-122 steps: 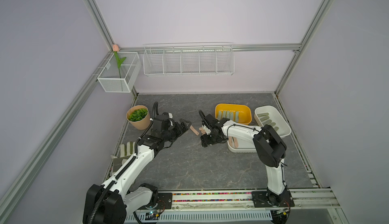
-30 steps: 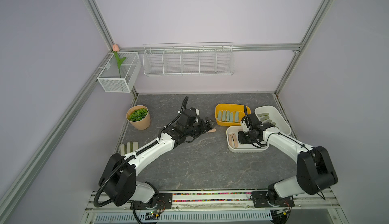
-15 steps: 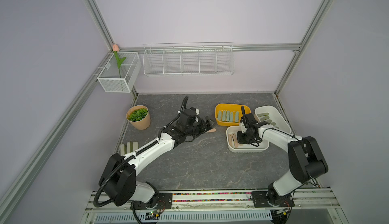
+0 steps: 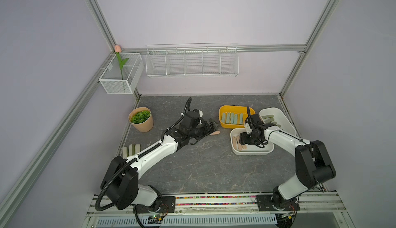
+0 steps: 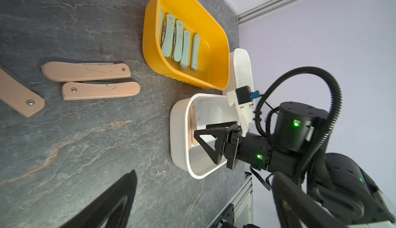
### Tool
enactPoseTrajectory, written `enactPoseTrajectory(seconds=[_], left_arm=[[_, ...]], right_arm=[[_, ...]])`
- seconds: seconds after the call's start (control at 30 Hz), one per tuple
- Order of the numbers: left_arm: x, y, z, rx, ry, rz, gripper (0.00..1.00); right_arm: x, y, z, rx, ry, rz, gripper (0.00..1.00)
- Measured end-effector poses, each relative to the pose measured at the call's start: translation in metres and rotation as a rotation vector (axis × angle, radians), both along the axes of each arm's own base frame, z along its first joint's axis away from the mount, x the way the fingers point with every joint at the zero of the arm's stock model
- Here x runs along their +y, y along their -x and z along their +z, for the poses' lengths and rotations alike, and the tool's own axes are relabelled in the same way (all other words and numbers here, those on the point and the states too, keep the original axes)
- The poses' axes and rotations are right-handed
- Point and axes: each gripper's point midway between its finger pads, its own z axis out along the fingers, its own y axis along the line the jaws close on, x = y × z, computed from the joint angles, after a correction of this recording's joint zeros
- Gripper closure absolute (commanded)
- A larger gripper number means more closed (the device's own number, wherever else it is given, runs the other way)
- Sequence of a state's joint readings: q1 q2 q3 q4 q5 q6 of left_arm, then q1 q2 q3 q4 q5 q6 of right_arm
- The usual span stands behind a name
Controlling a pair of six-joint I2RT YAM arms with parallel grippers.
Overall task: Place the fruit knives into the storage box by color
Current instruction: Place the fruit knife in the storage box, then pick up the fruit knife from the center of the board.
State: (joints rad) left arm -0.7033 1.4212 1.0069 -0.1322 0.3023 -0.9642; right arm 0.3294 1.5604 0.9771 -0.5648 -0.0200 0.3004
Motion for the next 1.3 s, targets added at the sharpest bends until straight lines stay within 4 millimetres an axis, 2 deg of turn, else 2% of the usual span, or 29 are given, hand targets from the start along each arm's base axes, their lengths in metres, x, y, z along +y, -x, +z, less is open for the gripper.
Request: enactPoseTrajectory(seconds=[0.2,0.33,0.5,0.7,0.9,1.07,1.3], left_arm=[[0.007,0.001,0.000,-0.017,-0.014,0.017,0.01],[0.020,0.005,-0.004,-0.023,-0.025,0.040,0.01],[0.050,0.005,-0.012,-0.018,-0.036,0.101,0.01],[0.096,0.004,-0.018,-0.023,-0.046,0.208,0.01],[0.134,0.007,-0.018,-0.034,-0.048,0.291,0.01],[0.162,0.007,-0.022,-0.020,-0.042,0.341,0.01],[0.184,0.008,-0.035,0.032,-0.037,0.369,0.01]], right_arm=[[0.001,-0.005,0.039,-0.090,-0.027,-0.003,0.27],[0.002,-0.007,0.054,-0.123,-0.038,0.001,0.28],[0.006,-0.008,0.060,-0.130,-0.042,0.011,0.29],[0.022,-0.010,0.067,-0.130,-0.047,0.046,0.28],[0.058,-0.009,0.063,-0.105,-0.064,0.123,0.27],[0.106,-0.016,0.058,-0.088,-0.065,0.215,0.28],[0.171,-0.026,0.046,-0.084,-0.035,0.329,0.28]])
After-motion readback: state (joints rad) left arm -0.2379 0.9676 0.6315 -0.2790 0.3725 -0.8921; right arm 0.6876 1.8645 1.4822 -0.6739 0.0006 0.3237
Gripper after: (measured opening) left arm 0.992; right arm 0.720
